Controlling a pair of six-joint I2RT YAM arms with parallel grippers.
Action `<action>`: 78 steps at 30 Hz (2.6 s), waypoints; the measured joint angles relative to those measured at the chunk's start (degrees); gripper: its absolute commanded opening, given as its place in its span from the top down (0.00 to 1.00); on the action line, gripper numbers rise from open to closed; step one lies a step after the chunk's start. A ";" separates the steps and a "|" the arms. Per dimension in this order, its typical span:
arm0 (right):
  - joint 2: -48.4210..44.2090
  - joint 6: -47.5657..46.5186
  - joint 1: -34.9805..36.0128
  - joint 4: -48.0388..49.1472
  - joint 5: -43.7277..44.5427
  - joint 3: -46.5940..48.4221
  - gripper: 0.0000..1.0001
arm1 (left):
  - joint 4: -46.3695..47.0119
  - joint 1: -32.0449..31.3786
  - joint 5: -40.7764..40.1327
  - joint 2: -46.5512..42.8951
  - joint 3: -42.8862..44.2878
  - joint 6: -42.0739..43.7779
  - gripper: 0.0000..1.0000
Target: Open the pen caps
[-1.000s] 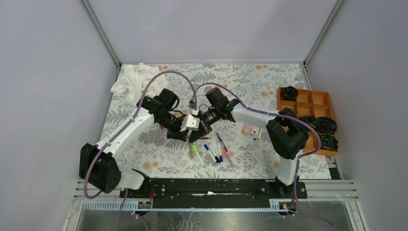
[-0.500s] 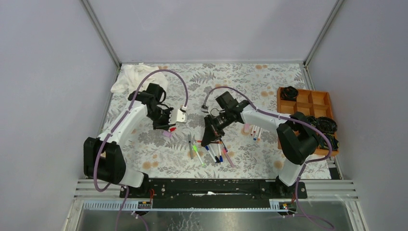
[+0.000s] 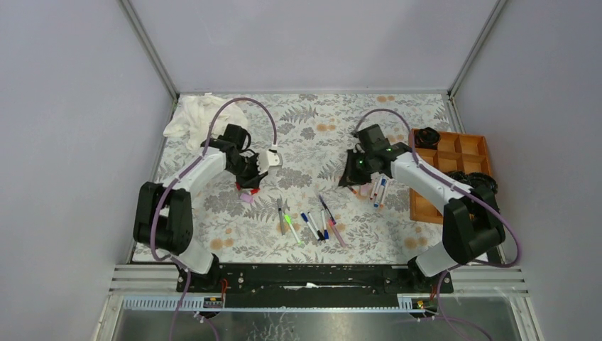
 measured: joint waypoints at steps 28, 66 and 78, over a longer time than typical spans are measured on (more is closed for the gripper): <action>5.35 4.92 -6.73 6.40 37.90 -6.38 0.93 | 13.84 -1.11 -3.50 8.46 -2.71 -19.56 0.01; -6.80 3.21 3.02 10.62 26.56 -9.33 0.60 | 13.16 2.16 -10.21 -2.05 11.37 -40.65 0.02; 10.01 0.13 13.40 11.41 20.22 -3.26 0.65 | 14.14 2.21 -8.66 -1.81 9.77 -40.19 0.02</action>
